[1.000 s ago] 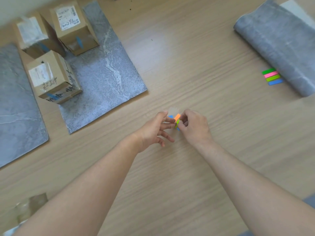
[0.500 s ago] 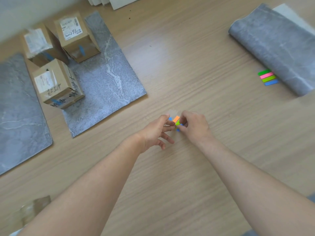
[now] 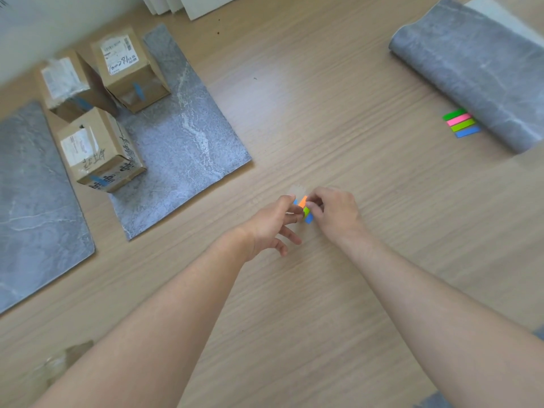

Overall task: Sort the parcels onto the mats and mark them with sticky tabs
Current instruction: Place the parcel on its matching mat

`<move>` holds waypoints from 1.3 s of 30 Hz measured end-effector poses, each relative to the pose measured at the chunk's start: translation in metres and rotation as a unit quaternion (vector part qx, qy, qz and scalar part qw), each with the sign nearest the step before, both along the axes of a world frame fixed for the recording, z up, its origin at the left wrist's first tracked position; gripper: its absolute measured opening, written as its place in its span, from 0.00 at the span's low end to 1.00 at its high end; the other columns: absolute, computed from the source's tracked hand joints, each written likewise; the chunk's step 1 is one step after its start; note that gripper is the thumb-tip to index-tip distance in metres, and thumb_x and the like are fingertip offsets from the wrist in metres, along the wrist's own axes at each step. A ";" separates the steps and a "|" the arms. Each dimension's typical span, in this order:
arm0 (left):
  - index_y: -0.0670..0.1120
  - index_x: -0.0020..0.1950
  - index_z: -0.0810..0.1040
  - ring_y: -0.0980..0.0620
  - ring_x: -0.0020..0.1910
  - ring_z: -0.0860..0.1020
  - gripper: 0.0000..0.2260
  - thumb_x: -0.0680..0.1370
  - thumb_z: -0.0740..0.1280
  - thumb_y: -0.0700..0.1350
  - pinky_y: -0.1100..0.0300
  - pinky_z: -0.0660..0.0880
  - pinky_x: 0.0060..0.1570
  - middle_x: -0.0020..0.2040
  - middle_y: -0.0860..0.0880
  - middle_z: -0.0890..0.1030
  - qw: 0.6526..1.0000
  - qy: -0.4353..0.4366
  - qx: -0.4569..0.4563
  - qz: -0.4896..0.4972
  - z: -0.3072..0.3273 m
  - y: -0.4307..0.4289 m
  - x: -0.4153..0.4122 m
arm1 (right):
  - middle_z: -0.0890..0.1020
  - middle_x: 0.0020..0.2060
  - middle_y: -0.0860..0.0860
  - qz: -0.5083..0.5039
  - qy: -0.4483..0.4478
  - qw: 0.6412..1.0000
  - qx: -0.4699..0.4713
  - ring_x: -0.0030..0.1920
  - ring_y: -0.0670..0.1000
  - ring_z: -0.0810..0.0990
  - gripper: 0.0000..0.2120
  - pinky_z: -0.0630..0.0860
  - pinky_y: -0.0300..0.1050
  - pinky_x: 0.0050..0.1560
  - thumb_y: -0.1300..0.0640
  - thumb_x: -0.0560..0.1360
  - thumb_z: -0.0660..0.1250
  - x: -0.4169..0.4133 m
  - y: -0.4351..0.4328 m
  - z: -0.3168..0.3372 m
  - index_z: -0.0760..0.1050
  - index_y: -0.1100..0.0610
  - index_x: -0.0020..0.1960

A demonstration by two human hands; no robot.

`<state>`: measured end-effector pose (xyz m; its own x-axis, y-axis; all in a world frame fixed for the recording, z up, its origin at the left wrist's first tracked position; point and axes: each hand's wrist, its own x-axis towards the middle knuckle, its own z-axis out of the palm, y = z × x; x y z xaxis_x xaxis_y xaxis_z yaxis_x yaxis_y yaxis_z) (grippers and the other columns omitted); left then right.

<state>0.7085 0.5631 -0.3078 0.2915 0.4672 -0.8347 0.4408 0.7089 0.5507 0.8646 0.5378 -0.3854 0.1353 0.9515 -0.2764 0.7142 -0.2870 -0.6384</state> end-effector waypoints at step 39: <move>0.36 0.45 0.83 0.50 0.38 0.80 0.06 0.76 0.74 0.40 0.61 0.79 0.40 0.38 0.44 0.83 0.894 -0.039 0.243 0.374 0.099 -0.191 -0.199 | 0.84 0.44 0.51 0.237 0.188 0.909 0.286 0.42 0.48 0.83 0.09 0.81 0.45 0.45 0.67 0.73 0.77 -0.182 -0.145 0.139 0.87 0.60 0.52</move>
<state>0.5095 0.3725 -0.2092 -0.2063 0.8575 -0.4713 -0.1095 0.4584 0.8820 0.6821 0.3931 -0.2461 -0.3299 0.8805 0.3403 0.3708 0.4524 -0.8111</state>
